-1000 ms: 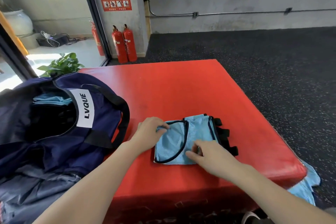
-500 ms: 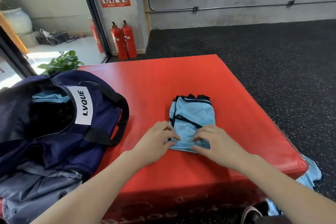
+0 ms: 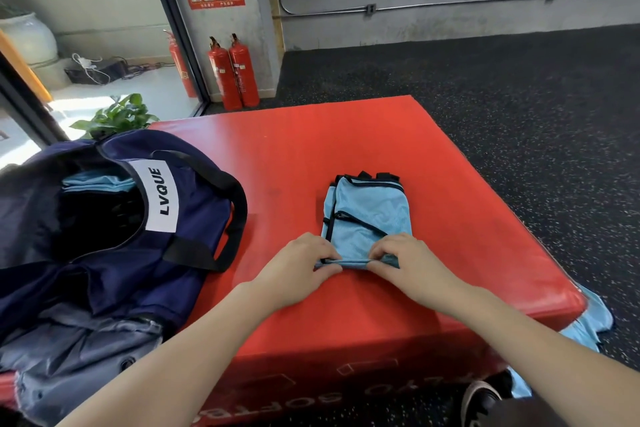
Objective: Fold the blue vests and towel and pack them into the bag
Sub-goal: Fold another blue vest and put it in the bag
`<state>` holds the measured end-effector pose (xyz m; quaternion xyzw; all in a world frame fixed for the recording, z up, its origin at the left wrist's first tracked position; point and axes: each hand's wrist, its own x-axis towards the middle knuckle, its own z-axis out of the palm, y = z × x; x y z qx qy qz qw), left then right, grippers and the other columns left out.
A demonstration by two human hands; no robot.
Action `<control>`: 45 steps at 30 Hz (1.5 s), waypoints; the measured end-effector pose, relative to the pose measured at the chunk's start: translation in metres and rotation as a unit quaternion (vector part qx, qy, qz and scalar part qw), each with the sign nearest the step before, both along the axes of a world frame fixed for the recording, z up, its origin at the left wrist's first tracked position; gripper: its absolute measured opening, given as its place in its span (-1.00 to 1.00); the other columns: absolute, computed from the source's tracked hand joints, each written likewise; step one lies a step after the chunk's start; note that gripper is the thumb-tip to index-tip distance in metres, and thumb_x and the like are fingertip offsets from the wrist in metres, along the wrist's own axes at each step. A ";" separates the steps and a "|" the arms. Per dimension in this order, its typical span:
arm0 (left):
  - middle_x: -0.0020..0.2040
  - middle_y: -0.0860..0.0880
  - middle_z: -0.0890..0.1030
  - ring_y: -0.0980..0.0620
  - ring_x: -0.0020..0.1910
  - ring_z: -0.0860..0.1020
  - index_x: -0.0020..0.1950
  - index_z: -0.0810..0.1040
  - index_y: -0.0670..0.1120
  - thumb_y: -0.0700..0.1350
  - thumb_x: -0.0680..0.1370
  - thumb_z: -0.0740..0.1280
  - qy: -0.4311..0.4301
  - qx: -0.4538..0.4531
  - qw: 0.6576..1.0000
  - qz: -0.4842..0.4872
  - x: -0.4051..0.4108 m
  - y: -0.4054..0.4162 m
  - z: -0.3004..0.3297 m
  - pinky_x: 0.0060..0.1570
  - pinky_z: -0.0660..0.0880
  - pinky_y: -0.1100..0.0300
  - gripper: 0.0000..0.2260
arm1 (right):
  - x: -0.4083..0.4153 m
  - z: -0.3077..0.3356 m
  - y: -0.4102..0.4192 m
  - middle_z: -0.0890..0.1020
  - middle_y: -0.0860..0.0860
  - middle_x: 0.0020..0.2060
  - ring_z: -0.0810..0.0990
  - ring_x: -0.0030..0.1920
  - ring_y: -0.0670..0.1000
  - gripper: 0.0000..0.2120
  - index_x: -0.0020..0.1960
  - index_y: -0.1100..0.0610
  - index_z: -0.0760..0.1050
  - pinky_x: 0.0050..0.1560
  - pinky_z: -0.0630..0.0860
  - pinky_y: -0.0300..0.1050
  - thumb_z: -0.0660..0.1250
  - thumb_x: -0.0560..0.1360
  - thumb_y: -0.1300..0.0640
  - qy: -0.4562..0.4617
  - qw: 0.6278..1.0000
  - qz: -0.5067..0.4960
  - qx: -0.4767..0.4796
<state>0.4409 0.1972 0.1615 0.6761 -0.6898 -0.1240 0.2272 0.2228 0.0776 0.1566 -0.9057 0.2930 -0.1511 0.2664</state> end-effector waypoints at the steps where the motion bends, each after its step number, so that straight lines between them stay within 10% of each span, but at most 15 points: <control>1: -0.02 0.21 0.61 0.23 0.06 0.46 0.06 0.65 0.09 0.07 0.58 0.38 0.007 -0.008 1.000 0.009 -0.001 -0.001 0.001 0.09 0.41 0.31 -0.88 | -0.001 0.001 0.000 0.60 -0.25 -0.03 0.50 0.13 -0.14 -0.93 -0.08 -0.13 0.56 0.26 0.42 0.03 0.41 0.53 -0.10 -0.008 1.000 -0.004 0.010; 7: -0.08 0.17 0.52 0.21 0.03 0.45 -0.01 0.60 -0.01 0.00 0.61 0.35 0.047 -0.037 0.998 0.038 -0.006 0.000 0.001 0.04 0.36 0.32 -0.90 | -0.016 0.010 0.000 0.48 -0.26 0.11 0.41 0.18 -0.14 -0.66 -0.02 -0.19 0.41 0.23 0.37 -0.11 0.43 0.33 -0.29 0.037 0.999 -0.008 -0.025; 11: -0.02 0.12 0.60 0.12 0.10 0.51 -0.07 0.53 0.03 0.03 0.60 0.29 0.059 -0.070 0.995 0.035 -0.010 -0.001 0.003 0.17 0.37 0.26 -0.88 | -0.030 0.021 -0.008 0.62 -0.18 -0.17 0.57 -0.17 -0.14 -0.86 -0.14 -0.11 0.48 -0.06 0.53 -0.09 0.45 0.41 0.01 -0.001 0.999 -0.036 0.024; 15: -0.20 0.15 0.58 0.18 -0.10 0.49 -0.08 0.54 0.07 0.04 0.61 0.32 0.099 -0.085 0.989 0.063 -0.023 0.005 0.018 -0.10 0.31 0.42 -0.89 | -0.039 0.035 -0.014 0.55 -0.16 -0.40 0.41 -0.39 -0.17 -0.85 -0.19 -0.03 0.49 -0.28 0.36 -0.19 0.45 0.46 0.13 -0.030 0.995 -0.036 0.086; 19: -0.39 -0.05 0.48 0.13 -0.45 0.33 -0.11 0.55 0.03 -0.01 0.61 0.37 0.177 -0.105 0.976 0.070 -0.033 0.008 0.030 -0.38 0.27 0.25 -0.89 | -0.041 0.039 -0.022 0.50 -0.13 -0.40 0.39 -0.35 -0.14 -0.90 -0.18 0.02 0.55 -0.25 0.32 -0.08 0.42 0.50 0.14 -0.061 0.987 -0.045 0.140; 31: -0.38 0.15 0.55 0.20 -0.43 0.43 -0.07 0.61 0.08 0.01 0.54 0.44 0.200 -0.060 0.955 0.211 -0.023 -0.025 0.014 -0.38 0.31 0.35 -0.96 | -0.015 0.021 -0.035 0.67 -0.13 -0.22 0.61 -0.16 -0.07 -0.94 -0.13 -0.13 0.60 -0.05 0.52 -0.08 0.44 0.49 -0.08 -0.080 0.979 -0.167 0.082; 40: 0.06 0.17 0.50 0.17 0.12 0.46 0.06 0.64 0.08 -0.14 0.55 0.41 0.008 -0.127 0.988 0.093 -0.014 -0.039 0.007 0.16 0.41 0.14 -0.85 | -0.005 0.012 -0.042 0.60 -0.13 -0.16 0.57 -0.13 -0.07 -0.84 -0.12 -0.12 0.54 -0.18 0.48 -0.05 0.41 0.48 -0.18 0.018 0.980 -0.194 0.043; 45: 0.26 0.13 0.55 0.20 0.27 0.41 0.12 0.68 0.13 0.01 0.60 0.35 0.000 -0.019 1.000 0.011 -0.030 -0.041 0.012 0.35 0.33 0.06 -0.85 | -0.004 0.012 -0.042 0.61 -0.13 -0.20 0.58 -0.13 -0.07 -0.82 -0.10 -0.12 0.58 -0.11 0.53 -0.01 0.35 0.53 -0.21 0.015 0.978 -0.204 0.044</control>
